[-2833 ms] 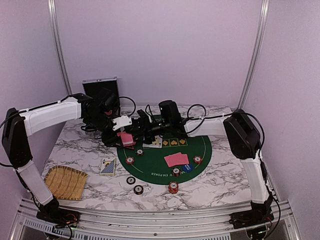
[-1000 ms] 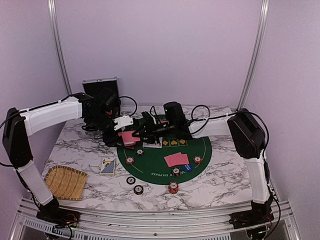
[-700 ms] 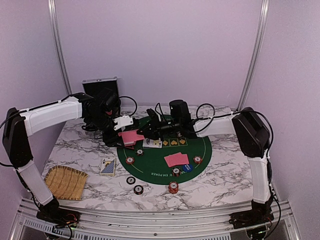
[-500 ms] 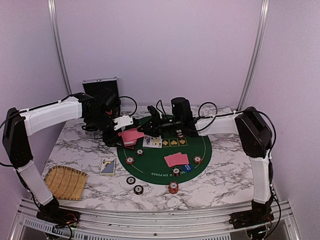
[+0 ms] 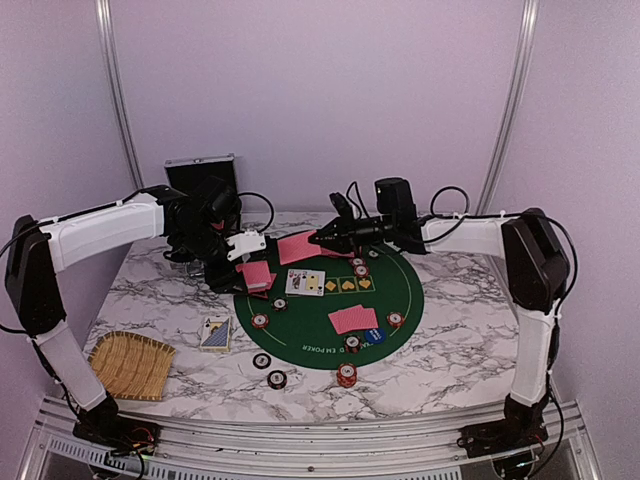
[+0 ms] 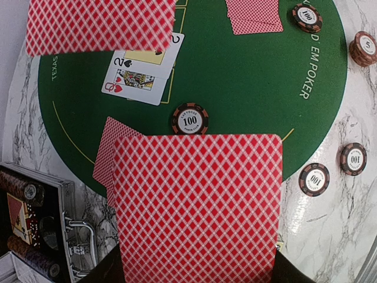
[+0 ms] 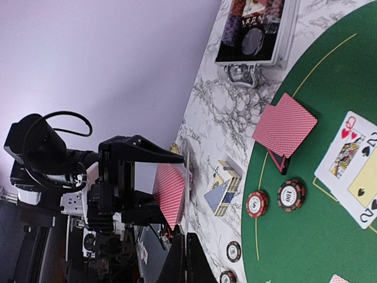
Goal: Distribute texas hold em gaming equipment
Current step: Pick up the poker card from the face-down deck piles, then flop the poker card in the community card area.
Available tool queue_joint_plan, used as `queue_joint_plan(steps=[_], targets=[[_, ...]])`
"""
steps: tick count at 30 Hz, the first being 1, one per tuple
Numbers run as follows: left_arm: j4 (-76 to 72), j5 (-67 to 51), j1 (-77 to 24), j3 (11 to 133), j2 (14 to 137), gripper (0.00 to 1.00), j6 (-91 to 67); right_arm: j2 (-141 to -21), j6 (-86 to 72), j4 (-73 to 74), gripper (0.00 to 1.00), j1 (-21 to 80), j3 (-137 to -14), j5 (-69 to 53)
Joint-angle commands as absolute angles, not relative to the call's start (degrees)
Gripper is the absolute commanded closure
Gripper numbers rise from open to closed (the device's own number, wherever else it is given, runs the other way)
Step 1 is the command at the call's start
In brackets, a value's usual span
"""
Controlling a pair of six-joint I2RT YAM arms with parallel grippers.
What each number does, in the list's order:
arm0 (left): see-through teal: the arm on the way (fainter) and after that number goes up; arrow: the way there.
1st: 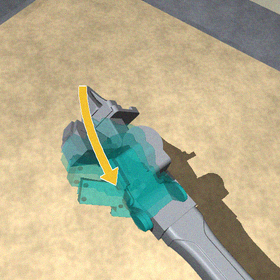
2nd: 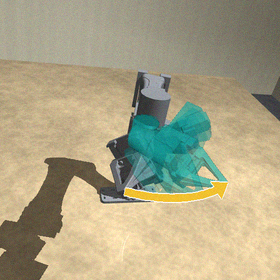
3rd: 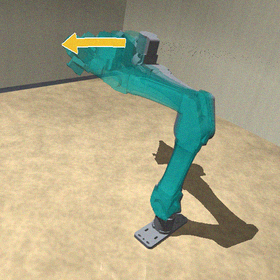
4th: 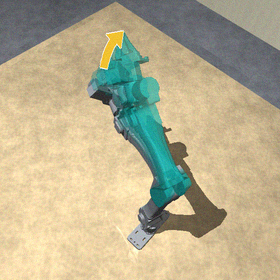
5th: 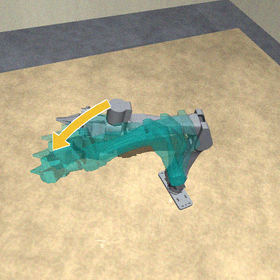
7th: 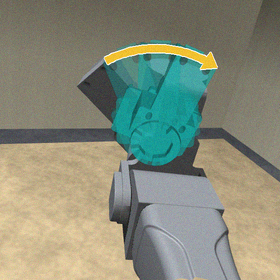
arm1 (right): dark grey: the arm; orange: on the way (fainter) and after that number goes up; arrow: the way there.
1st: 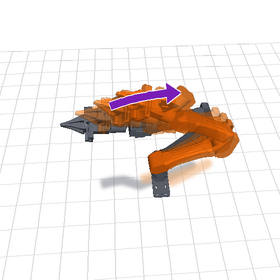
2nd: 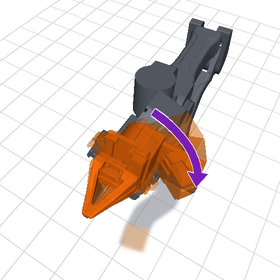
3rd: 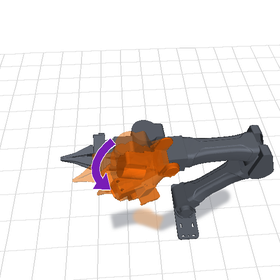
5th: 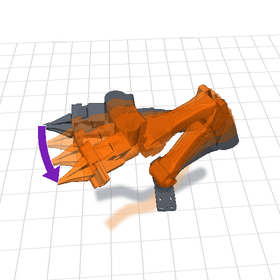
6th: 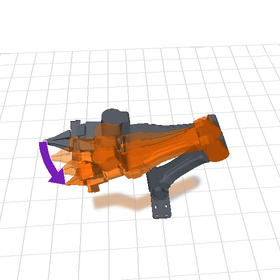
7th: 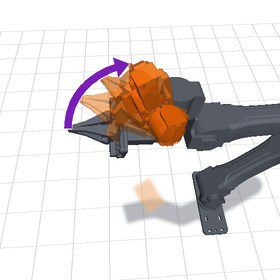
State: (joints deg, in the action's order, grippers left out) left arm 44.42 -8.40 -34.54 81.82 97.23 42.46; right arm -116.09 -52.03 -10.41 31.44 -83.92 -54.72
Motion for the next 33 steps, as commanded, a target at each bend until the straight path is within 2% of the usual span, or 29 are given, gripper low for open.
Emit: queue_joint_plan(steps=[1, 4, 8, 11, 14, 16, 21, 26, 33], targets=[[44.08, -8.12, -34.35, 81.93, 96.06, 1.00, 42.63, -112.59, -41.72, 1.39, 1.00, 28.50, -87.94, -50.84], [44.08, -8.17, -34.30, 81.76, 95.70, 1.00, 42.48, -113.21, -26.27, 19.80, 1.00, 28.80, -97.78, -37.13], [44.08, -8.02, -34.28, 81.11, 95.08, 1.00, 42.44, -114.79, -12.62, 30.78, 1.00, 31.15, -104.76, -16.39], [44.07, -8.12, -34.04, 80.50, 94.64, 1.00, 42.45, -115.66, -3.59, 31.41, 1.00, 34.51, -104.79, 0.08], [44.15, -8.08, -33.76, 79.91, 94.28, 1.00, 42.45, -116.03, 8.75, 25.77, 1.00, 39.45, -101.30, 17.73], [44.13, -8.20, -33.67, 79.65, 94.05, 1.00, 42.45, -116.73, 14.97, 21.70, 1.00, 42.29, -98.83, 25.02], [44.19, -8.81, -33.15, 78.87, 93.43, 1.00, 42.16, -121.67, 24.69, 16.37, 1.00, 46.77, -98.10, 36.30], [44.19, -8.97, -32.96, 77.68, 92.88, 1.00, 41.99, -124.76, 29.81, 9.38, 1.00, 46.91, -96.08, 38.75], [44.15, -9.17, -32.34, 77.23, 92.11, 1.00, 42.45, -129.27, 29.93, 9.42, 1.00, 47.99, -97.61, 37.42]])
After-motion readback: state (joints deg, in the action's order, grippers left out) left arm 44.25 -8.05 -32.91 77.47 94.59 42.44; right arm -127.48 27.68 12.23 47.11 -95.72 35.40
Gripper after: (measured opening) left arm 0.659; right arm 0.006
